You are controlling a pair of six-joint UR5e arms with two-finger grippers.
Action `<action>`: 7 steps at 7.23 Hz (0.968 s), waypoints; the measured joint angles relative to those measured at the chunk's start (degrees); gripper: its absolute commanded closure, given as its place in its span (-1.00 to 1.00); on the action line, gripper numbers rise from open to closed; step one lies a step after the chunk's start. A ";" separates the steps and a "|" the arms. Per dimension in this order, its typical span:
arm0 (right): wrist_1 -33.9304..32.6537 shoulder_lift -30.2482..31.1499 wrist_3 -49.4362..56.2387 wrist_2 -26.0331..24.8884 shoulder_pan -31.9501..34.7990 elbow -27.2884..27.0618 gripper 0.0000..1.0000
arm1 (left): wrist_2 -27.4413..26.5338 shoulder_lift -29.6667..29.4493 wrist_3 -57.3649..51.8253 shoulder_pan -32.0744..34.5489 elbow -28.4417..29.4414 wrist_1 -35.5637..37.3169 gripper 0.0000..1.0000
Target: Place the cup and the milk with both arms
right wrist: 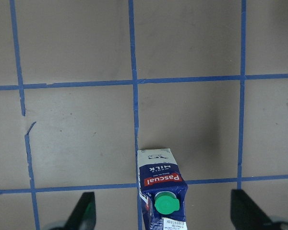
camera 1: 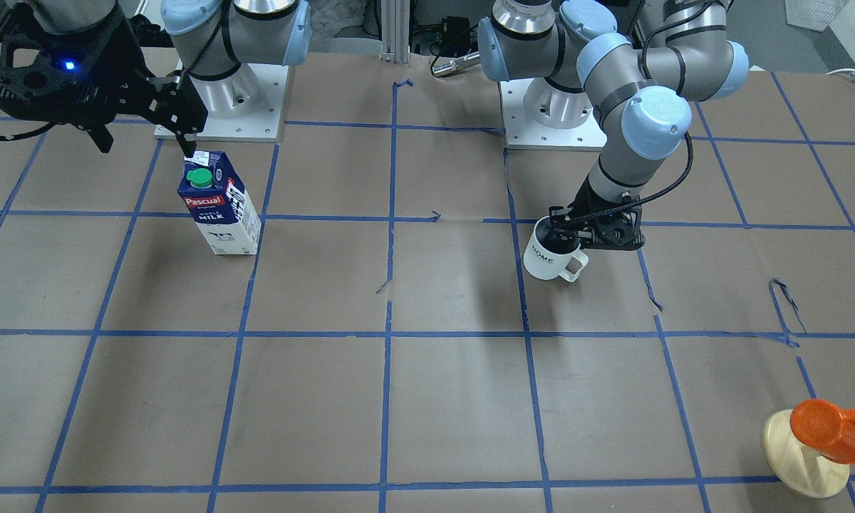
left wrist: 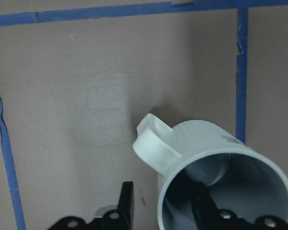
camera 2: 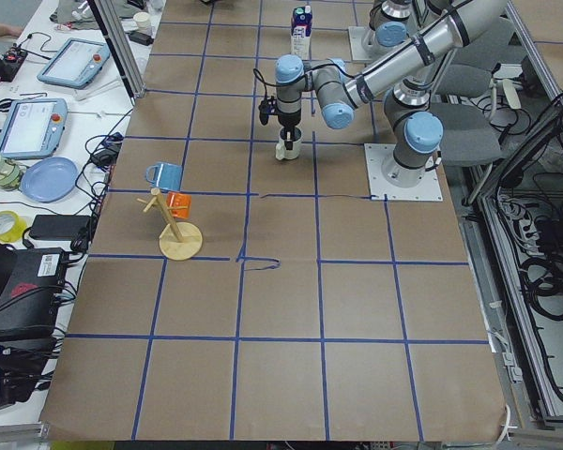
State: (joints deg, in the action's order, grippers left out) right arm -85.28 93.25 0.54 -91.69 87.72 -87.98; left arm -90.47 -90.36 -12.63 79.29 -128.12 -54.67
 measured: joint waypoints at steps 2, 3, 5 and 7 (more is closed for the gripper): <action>0.01 0.00 0.05 -0.13 -0.05 -0.21 -1.00 | 2.26 0.24 3.09 0.57 1.96 -0.18 0.90; 0.00 0.00 0.07 -0.19 -0.11 -0.34 -1.00 | 3.02 0.60 5.20 1.08 3.23 -0.69 0.90; 0.02 0.00 0.07 -0.24 -0.16 -0.42 -1.00 | 4.51 -0.37 14.44 7.15 7.08 -1.04 0.90; 0.03 0.00 0.08 -0.24 -0.17 -0.44 -1.00 | 4.96 -4.30 24.93 16.14 14.94 -2.27 0.90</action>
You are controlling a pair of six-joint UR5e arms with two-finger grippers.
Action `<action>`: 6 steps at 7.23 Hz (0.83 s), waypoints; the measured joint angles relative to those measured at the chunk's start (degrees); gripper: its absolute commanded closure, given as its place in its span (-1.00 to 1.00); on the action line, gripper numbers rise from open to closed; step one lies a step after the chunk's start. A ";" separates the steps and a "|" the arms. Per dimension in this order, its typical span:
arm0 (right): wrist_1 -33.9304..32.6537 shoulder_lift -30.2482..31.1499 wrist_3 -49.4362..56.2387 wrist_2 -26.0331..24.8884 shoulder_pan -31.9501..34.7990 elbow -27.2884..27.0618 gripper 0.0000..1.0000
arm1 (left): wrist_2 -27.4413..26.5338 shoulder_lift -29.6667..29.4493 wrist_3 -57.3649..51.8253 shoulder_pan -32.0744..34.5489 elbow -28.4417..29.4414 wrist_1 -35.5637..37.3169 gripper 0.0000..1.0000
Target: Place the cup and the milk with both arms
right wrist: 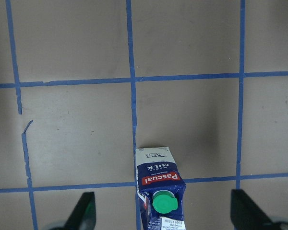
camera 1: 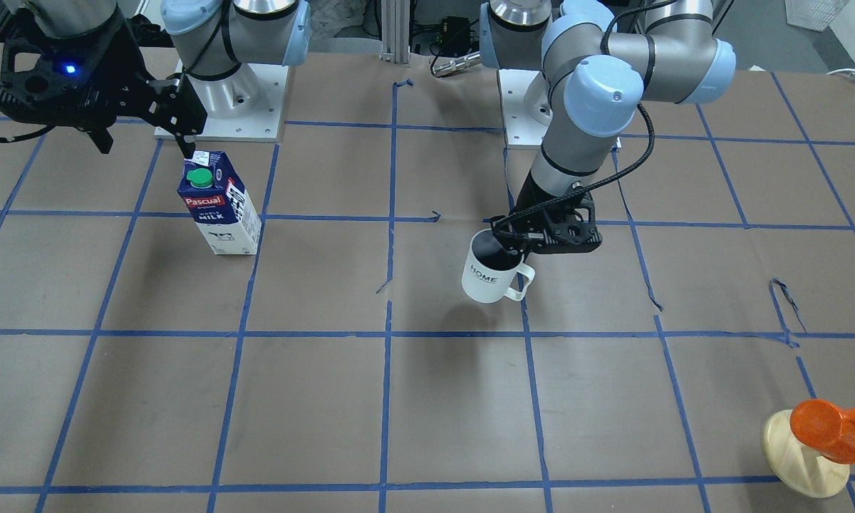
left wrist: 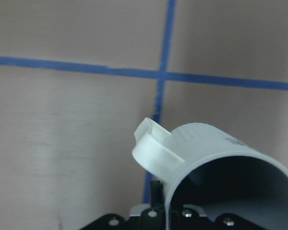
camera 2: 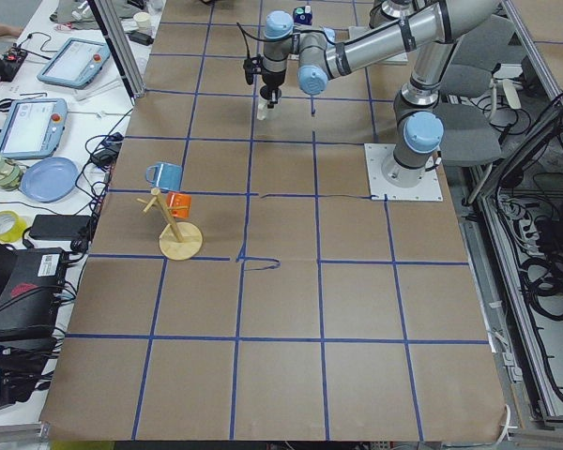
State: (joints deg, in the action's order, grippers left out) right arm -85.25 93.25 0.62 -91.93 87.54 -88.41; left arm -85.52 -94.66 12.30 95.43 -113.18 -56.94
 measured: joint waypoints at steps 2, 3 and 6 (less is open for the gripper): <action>0.08 0.00 0.08 -0.04 0.11 -0.37 -1.00 | -0.35 -4.73 9.61 8.12 4.33 -1.18 0.90; 0.02 0.11 0.13 -0.04 0.12 -1.37 -1.00 | -0.46 -7.00 13.18 10.39 4.83 -0.43 0.90; 0.05 0.11 3.43 -0.32 -0.11 -5.04 -1.00 | -0.66 -12.33 17.19 13.64 5.73 2.41 0.77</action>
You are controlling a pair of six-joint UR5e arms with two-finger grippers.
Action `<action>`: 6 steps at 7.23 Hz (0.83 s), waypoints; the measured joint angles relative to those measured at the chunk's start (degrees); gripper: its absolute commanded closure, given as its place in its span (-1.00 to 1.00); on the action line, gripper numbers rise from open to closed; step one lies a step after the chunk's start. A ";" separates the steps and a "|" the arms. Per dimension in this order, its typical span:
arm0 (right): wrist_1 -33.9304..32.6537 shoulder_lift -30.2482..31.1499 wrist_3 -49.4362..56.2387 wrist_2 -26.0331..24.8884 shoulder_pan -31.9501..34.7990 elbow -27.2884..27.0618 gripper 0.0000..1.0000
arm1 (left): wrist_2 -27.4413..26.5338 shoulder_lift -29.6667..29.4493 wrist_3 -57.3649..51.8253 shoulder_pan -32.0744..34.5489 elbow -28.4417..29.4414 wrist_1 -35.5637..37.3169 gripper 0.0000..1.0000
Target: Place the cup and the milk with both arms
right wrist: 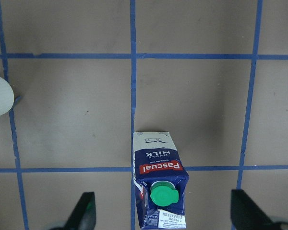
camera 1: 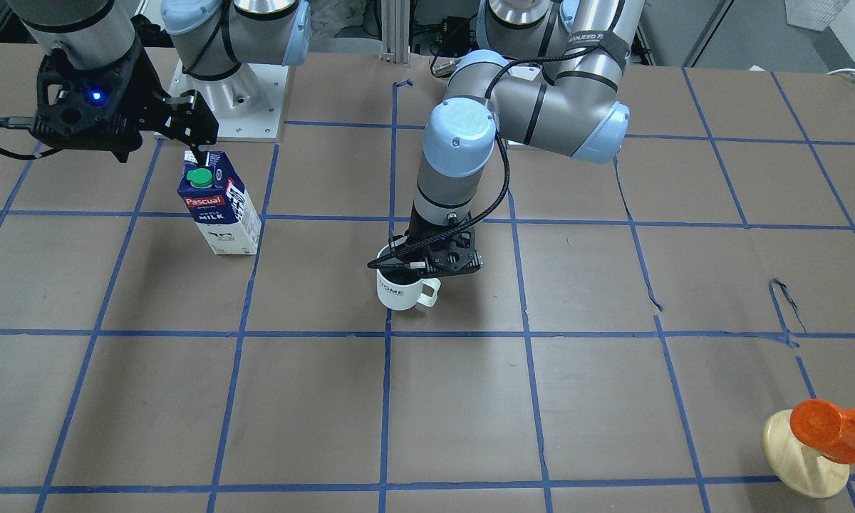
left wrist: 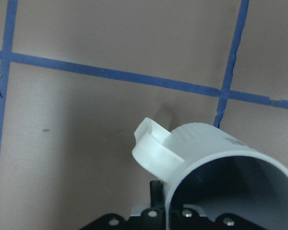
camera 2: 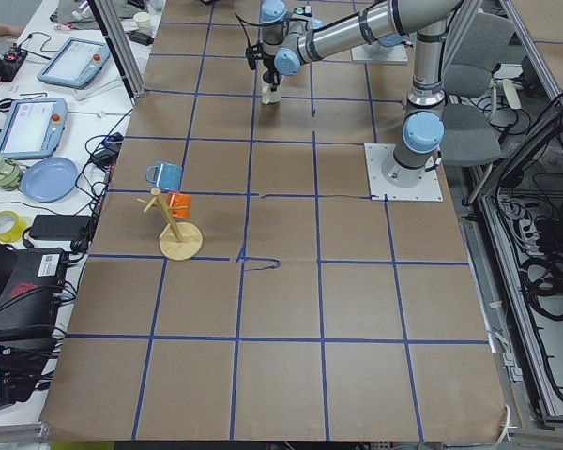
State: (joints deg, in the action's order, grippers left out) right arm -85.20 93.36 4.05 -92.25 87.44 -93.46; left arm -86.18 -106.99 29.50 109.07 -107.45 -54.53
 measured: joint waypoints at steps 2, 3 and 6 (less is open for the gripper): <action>-0.27 0.28 2.43 -0.35 -0.11 -3.45 -1.00 | 0.02 -1.65 0.57 0.89 0.34 0.73 -0.16; -0.73 0.30 3.14 -0.95 -0.14 -5.34 -0.99 | 0.02 -1.89 0.59 1.05 0.40 0.83 -0.31; -5.81 0.37 4.94 -3.74 -0.16 -12.88 -0.96 | -1.18 0.56 -2.81 -0.69 3.63 -1.38 -0.82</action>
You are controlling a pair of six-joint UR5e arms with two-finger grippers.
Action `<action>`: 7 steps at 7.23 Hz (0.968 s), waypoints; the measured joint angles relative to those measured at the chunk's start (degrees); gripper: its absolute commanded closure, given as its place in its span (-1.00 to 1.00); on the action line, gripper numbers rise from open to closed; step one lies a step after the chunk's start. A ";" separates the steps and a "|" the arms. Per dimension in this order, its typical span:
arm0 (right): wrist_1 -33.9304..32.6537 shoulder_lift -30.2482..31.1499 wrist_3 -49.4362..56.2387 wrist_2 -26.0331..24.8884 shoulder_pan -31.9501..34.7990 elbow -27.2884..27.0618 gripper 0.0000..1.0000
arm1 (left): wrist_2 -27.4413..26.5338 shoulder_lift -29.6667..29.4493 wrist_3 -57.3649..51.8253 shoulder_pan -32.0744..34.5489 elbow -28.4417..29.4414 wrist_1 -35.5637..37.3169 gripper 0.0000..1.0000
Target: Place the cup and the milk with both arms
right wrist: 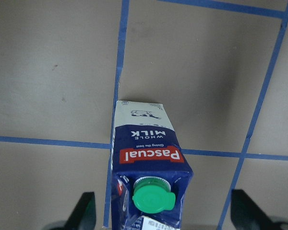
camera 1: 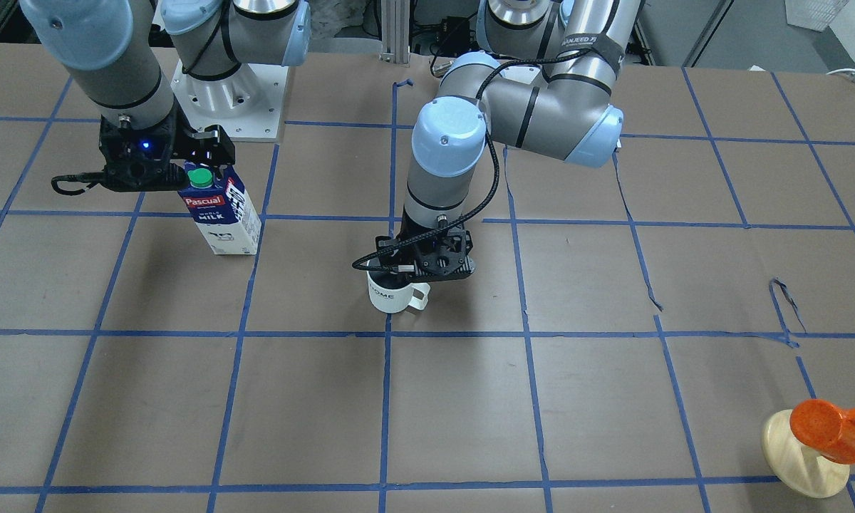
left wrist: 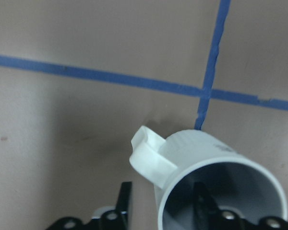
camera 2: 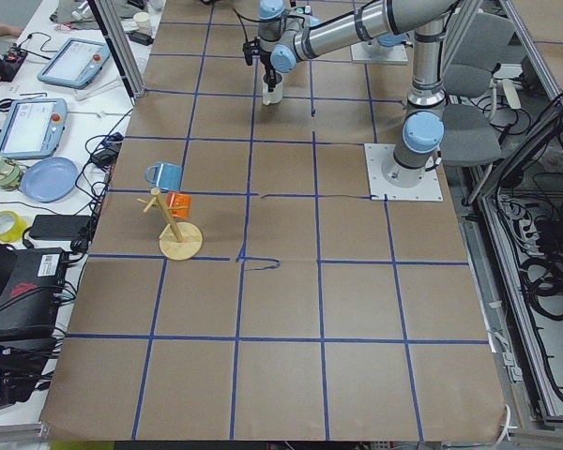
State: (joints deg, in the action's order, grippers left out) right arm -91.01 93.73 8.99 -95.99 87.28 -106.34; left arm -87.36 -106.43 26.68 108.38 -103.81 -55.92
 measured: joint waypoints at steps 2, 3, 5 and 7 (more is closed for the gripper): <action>-1.50 -0.19 0.56 -0.05 0.00 -3.62 -0.92 | -1.66 5.19 -11.74 -7.71 4.11 -8.72 -0.91; -2.18 -0.31 0.79 -0.12 0.00 -5.54 -0.85 | -1.74 8.11 -17.54 -11.90 6.20 -13.93 -0.93; -3.52 -0.46 1.12 -0.30 0.00 -8.29 -0.25 | -1.50 12.81 -23.14 -17.06 10.69 -23.91 -0.85; -3.89 -0.55 1.11 -0.33 -0.02 -9.12 0.25 | -1.25 14.13 -26.87 -20.32 15.14 -29.67 -0.85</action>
State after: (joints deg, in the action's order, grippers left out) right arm -94.89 93.18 10.09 -96.33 87.26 -115.46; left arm -88.61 -92.29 -0.19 88.06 -88.68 -85.59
